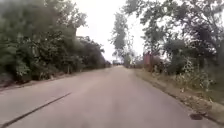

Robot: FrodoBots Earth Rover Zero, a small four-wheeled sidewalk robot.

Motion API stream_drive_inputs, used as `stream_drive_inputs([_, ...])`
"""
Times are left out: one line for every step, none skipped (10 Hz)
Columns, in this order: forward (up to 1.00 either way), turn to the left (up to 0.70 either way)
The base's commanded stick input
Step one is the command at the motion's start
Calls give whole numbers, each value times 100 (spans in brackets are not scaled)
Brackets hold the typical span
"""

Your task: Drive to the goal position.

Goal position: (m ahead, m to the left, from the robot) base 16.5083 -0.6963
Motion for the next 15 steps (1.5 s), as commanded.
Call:
stream_drive_inputs([100, 0])
stream_drive_inputs([100, 0])
stream_drive_inputs([100, 0])
stream_drive_inputs([100, 0])
stream_drive_inputs([100, 0])
stream_drive_inputs([100, -4])
stream_drive_inputs([100, -15])
stream_drive_inputs([100, -39])
stream_drive_inputs([100, -40])
stream_drive_inputs([100, -36])
stream_drive_inputs([100, -9])
stream_drive_inputs([100, -1])
stream_drive_inputs([100, 0])
stream_drive_inputs([100, 0])
stream_drive_inputs([100, 0])
